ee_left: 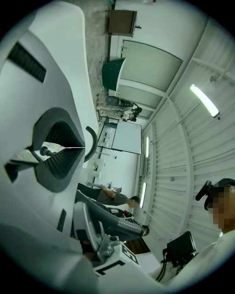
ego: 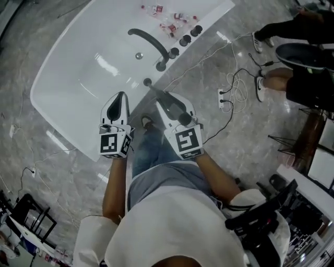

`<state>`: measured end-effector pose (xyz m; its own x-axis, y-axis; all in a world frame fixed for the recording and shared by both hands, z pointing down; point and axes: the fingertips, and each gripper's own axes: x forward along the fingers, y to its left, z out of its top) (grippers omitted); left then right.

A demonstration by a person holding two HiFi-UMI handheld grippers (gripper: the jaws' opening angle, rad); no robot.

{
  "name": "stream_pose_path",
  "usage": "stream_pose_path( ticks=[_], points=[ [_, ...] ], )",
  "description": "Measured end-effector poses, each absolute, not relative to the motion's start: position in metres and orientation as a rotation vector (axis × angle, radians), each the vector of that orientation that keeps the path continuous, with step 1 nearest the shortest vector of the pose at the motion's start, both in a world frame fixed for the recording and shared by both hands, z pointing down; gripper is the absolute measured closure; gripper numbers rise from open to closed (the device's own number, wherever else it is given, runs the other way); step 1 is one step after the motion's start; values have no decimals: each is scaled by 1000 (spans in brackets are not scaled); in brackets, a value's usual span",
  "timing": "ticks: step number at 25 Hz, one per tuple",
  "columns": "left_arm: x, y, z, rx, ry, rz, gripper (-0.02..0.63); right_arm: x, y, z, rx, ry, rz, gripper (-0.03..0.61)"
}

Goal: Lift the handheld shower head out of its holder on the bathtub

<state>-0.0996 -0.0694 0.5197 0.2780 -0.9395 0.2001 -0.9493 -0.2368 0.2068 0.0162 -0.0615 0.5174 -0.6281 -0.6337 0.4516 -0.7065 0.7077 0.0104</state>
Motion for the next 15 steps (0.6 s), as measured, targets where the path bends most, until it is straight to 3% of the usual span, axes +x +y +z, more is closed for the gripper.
stream_pose_path(
  ticks=[7,15],
  points=[
    [-101,-20,418,2208,-1747,-135,595,30,-10,372,1075,-2598,263,440],
    [-105,-9,384,2240,-1748,-181,595,40,14,324,1056,-2636,250,440]
  ],
)
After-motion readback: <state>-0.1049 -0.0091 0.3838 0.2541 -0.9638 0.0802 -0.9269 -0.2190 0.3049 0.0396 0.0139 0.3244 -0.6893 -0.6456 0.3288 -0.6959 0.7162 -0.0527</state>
